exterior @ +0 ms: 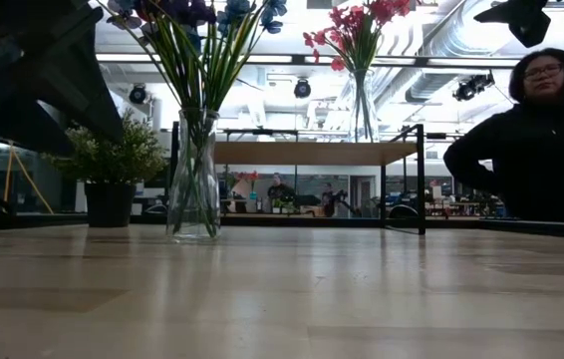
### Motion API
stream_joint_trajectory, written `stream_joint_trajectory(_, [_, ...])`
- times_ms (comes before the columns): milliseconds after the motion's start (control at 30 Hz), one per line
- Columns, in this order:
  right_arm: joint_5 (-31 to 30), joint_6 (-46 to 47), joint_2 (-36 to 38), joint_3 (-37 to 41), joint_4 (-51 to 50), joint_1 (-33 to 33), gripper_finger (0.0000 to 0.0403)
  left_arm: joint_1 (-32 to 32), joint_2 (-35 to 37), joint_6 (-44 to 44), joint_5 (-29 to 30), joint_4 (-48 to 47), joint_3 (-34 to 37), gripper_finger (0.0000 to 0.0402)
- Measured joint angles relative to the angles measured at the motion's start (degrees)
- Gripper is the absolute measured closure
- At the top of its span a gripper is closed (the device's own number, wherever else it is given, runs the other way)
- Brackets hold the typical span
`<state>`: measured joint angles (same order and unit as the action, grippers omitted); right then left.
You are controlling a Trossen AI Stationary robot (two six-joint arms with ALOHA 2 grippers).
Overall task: Pick and place flowers into a vace then onto a shelf
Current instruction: Put the transparent vase on the shelf
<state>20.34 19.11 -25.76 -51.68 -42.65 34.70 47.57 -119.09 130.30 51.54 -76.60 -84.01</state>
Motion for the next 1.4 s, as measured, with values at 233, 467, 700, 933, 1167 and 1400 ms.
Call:
stream_joint_trajectory(233, [0.0,-0.1,0.0,0.0,0.0,0.0,0.0189,-0.6,0.0,0.4,0.1,0.2,0.0,0.0114])
stream_joint_trajectory(467, [0.0,-0.1,0.0,0.0,0.0,0.0,0.0194,-1.7,0.0,0.0,1.4,0.4,0.0,0.0114])
stream_joint_trajectory(700, [0.0,-0.1,0.0,0.1,0.0,0.0,0.0194,-1.8,0.0,-0.2,0.7,0.5,0.0,0.0054])
stream_joint_trajectory(933, [0.0,-0.1,0.0,0.1,0.0,0.0,0.019,-1.8,0.0,-1.0,0.2,0.2,0.0,0.0006])
stream_joint_trajectory(1167, [0.0,-0.1,0.0,0.1,0.0,0.0,0.0196,-1.8,0.0,-2.6,0.0,2.5,0.0,0.0033])
stream_joint_trajectory(1400, [0.0,-0.1,0.0,0.1,0.0,0.0,0.0192,-1.9,0.0,-4.9,-3.3,4.5,0.0,0.0046])
